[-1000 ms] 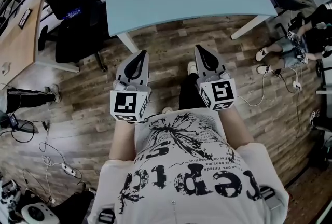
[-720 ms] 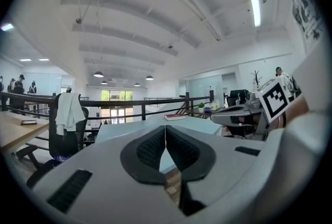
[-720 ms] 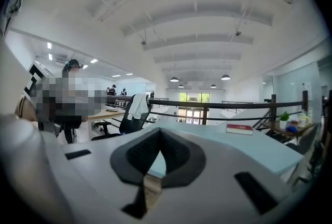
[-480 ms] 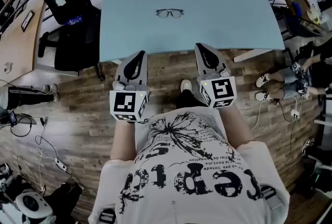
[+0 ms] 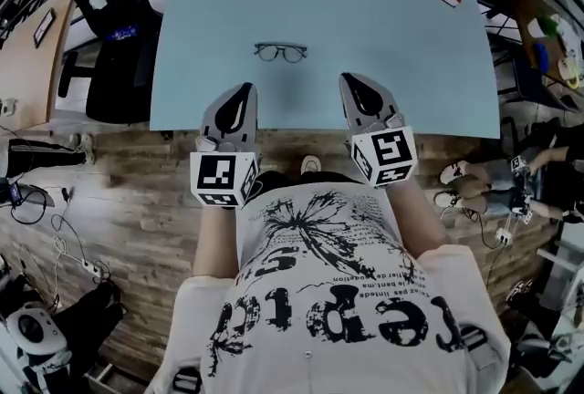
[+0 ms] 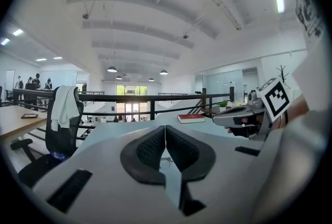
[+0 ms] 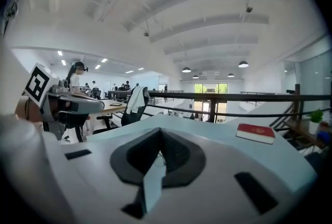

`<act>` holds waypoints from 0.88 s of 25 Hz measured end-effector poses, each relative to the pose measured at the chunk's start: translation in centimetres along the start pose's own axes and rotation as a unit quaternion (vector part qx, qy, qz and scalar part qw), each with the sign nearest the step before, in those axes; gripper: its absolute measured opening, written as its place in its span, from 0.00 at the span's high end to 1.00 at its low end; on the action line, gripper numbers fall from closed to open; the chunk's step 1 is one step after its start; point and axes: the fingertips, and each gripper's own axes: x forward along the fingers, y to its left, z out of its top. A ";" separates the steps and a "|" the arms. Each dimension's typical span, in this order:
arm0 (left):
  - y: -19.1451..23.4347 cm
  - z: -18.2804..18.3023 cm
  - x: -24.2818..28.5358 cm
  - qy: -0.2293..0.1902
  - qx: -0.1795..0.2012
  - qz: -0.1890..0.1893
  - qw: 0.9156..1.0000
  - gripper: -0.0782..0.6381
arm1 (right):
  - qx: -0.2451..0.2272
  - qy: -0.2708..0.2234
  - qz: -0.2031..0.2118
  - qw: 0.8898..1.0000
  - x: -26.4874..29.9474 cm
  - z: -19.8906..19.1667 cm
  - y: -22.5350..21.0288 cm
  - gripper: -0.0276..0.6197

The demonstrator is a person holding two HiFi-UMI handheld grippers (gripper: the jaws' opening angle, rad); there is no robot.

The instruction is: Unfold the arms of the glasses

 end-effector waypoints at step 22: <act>9.7 -4.9 14.4 0.091 -0.029 -0.025 0.995 0.86 | -0.011 0.227 0.101 0.969 17.0 -8.4 -2.9 0.94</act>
